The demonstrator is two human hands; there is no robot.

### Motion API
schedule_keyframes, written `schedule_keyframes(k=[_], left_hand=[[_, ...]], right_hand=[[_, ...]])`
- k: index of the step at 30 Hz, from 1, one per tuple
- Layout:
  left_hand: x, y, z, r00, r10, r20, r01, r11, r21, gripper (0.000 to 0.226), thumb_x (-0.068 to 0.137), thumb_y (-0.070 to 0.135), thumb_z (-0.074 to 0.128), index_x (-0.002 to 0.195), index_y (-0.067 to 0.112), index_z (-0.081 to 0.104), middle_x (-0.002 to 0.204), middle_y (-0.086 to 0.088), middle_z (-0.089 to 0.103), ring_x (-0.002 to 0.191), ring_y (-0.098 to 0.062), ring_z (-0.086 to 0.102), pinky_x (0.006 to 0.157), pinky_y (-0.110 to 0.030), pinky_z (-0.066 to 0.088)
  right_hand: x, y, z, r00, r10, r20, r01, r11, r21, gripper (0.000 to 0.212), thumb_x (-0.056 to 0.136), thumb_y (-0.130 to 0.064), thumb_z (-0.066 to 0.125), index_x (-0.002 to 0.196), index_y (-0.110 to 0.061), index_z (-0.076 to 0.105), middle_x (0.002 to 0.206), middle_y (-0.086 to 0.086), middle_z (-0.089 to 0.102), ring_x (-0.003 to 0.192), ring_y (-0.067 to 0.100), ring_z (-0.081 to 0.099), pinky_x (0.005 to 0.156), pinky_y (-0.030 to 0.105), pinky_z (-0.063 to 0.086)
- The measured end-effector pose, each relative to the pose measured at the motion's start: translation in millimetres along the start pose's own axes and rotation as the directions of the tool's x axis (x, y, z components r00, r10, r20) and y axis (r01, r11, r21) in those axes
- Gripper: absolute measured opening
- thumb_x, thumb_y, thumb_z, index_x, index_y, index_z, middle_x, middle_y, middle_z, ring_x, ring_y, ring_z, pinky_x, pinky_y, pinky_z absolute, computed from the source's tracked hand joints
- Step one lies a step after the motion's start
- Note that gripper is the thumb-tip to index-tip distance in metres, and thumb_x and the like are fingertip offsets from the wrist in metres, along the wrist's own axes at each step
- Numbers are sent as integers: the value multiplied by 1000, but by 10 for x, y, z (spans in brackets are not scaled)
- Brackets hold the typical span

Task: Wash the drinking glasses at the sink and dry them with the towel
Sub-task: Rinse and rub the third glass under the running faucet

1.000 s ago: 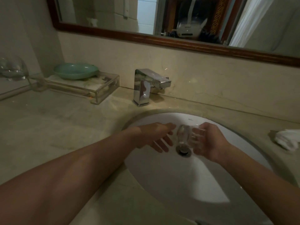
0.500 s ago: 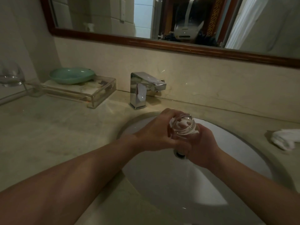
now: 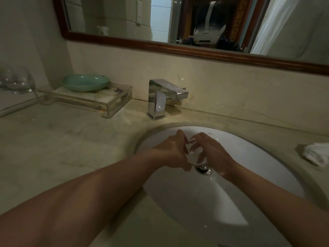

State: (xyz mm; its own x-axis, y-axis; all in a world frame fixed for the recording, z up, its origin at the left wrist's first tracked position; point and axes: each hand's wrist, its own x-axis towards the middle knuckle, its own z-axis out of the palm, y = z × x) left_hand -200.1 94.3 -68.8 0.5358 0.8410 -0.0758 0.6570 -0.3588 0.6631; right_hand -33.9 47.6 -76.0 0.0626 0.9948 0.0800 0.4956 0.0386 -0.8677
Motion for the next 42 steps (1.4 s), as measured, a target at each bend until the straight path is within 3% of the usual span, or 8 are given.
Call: schedule_keyframes(k=[3,5,9,15,20,30,37,42], left_hand=[[11,-62,-2,991,-120,56,127,980,-151,45,68,7,90,104,17,64,100,-3,71,81,-17,70,67,-30,60],[52,-122,-28,979,-166,119,190,954,-233,18,74,7,87,82,13,72,81,-5,72,79,-23,73,76,-33,62],[87,-155,-95,962,-230,151,274,851,-448,13,81,2,80,78,9,69,72,-6,66,79,-22,65,91,-38,59],[177,-189,-147,957,-269,108,268,680,-682,15,84,2,75,81,9,62,68,-5,60,60,-15,56,64,-27,55],[225,-205,-162,957,-267,116,254,568,-783,11,87,4,73,92,8,64,79,-10,60,73,-21,60,76,-31,59],[242,-284,-186,933,-186,308,356,355,-864,14,92,-4,65,93,8,59,66,-4,50,47,-9,37,55,-20,38],[192,-334,-203,896,-105,431,438,374,-818,7,92,2,57,90,9,57,68,-4,52,50,-9,42,44,-19,44],[96,-215,-237,911,-163,378,411,432,-803,37,72,10,74,107,3,66,111,-23,67,101,-33,69,89,-47,61]], right_hand=[[78,-150,-108,968,-252,-20,172,716,-676,47,98,-53,29,100,-32,70,93,-13,72,81,13,65,71,33,53],[267,-283,-175,959,-280,-37,132,559,-819,33,99,-44,40,100,-31,70,94,-9,72,83,18,64,71,33,54],[761,-506,-246,971,-224,-87,137,812,-567,23,98,-32,54,120,-31,63,98,-2,72,73,14,65,75,31,54],[1251,-897,-102,960,-272,-61,219,871,-439,18,92,-7,60,105,-19,60,83,7,66,54,26,65,35,23,45],[1453,-889,-13,952,-233,-199,134,901,-413,13,90,-16,68,82,-23,62,81,-5,64,73,21,64,64,46,61],[1259,-690,95,898,20,-439,-14,1000,18,20,99,-33,50,97,-18,64,82,2,71,71,31,66,60,41,55],[291,-40,332,988,6,-155,17,989,144,21,100,-34,59,98,-15,68,91,-2,71,82,18,67,59,36,56],[294,6,389,982,-74,-176,115,965,236,15,92,-19,71,98,-8,63,88,6,68,73,14,65,58,30,55]])
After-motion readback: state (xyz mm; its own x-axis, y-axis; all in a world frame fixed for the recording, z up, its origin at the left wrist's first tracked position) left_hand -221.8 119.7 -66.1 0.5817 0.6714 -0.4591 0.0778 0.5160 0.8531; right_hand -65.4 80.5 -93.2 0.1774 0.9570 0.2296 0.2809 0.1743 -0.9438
